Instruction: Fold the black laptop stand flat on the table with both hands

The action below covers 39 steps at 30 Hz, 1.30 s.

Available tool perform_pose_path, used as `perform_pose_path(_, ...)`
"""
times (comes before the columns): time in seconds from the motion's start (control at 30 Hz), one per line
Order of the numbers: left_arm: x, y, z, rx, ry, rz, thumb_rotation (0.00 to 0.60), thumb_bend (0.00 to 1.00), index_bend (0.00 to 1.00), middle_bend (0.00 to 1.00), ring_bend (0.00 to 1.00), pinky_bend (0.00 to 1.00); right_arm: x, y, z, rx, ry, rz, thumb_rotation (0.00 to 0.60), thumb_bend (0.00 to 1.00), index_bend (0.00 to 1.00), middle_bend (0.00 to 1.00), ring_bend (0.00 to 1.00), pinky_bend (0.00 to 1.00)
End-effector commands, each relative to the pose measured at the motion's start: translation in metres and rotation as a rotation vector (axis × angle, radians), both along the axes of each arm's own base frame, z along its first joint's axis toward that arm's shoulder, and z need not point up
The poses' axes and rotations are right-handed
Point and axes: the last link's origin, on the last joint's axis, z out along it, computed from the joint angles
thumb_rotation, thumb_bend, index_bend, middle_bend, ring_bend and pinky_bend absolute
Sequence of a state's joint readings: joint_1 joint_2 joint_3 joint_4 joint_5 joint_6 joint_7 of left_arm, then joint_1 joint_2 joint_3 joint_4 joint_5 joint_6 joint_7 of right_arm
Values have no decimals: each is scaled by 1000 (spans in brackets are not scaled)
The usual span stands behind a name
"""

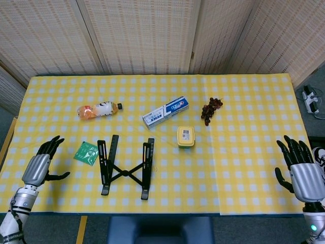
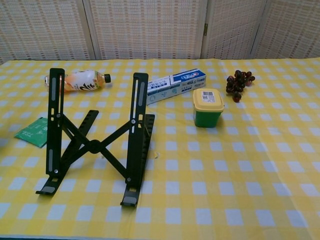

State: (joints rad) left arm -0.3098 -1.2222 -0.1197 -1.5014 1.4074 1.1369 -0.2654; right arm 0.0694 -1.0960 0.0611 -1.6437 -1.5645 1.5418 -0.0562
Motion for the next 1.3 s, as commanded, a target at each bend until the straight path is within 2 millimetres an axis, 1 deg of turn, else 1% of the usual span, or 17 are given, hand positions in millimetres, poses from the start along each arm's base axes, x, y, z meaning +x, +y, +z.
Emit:
perform_pose_path(0.03, 8, 30, -12, -102, -147, 26, 600, 190, 0, 0, 0, 4, 0, 1, -1, 2, -4, -1, 600, 487, 0, 0, 0, 0)
perform_pose_path(0.13, 15, 40, -19, -154, -220, 22, 600, 190, 0, 0, 7, 9, -1, 2, -3, 4, -8, -4, 600, 487, 0, 0, 0, 0)
perform_pose_path(0.23, 21, 47, -27, -209, -291, 26, 600, 190, 0, 3, 36, 54, -1, 3, -4, 8, -14, -5, 600, 487, 0, 0, 0, 0)
perform_pose_path(0.33, 30, 55, -35, -273, -422, 44, 600, 190, 0, 18, 52, 96, -1, 3, -5, 13, -19, -4, 600, 488, 0, 0, 0, 0)
perform_pose_path(0.53, 46, 67, -49, -364, -624, 49, 600, 190, 59, 110, 130, 146, -1, 3, -7, 19, -25, -6, 600, 487, 0, 0, 0, 0)
perform_pose_path(0.63, 54, 75, -58, -400, -711, 55, 600, 190, 98, 176, 182, 167, -1, 1, -9, 33, -29, -6, 600, 487, 0, 0, 0, 0)
perform_pose_path(0.73, 61, 78, -64, -432, -795, 58, 600, 191, 159, 254, 247, 237, -1, -1, -11, 44, -31, -9, 600, 487, 0, 0, 0, 0)
perform_pose_path(0.8, 66, 79, -68, -460, -852, 57, 600, 190, 205, 297, 283, 277, -1, -2, -13, 50, -32, -10, 600, 487, 0, 0, 0, 0)
perform_pose_path(0.9, 70, 80, -71, -487, -896, 46, 600, 191, 268, 345, 331, 307, -1, -3, -15, 59, -35, -11, 600, 487, 0, 0, 0, 0)
perform_pose_path(0.97, 72, 79, -72, -499, -920, 36, 600, 191, 293, 372, 361, 320, -1, -4, -16, 69, -36, -14, 600, 487, 0, 0, 0, 0)
perform_pose_path(1.13, 74, 75, -68, -507, -977, 13, 600, 192, 360, 438, 432, 347, 0, -8, -22, 94, -41, -11, 600, 487, 0, 0, 0, 0)
perform_pose_path(1.23, 73, 70, -64, -532, -969, -12, 600, 191, 384, 464, 463, 355, 3, -11, -27, 116, -52, 2, 600, 487, 0, 0, 0, 0)
perform_pose_path(1.3, 72, 67, -62, -549, -962, -27, 600, 192, 429, 501, 496, 362, 8, -14, -32, 139, -62, 21, 600, 487, 0, 0, 0, 0)
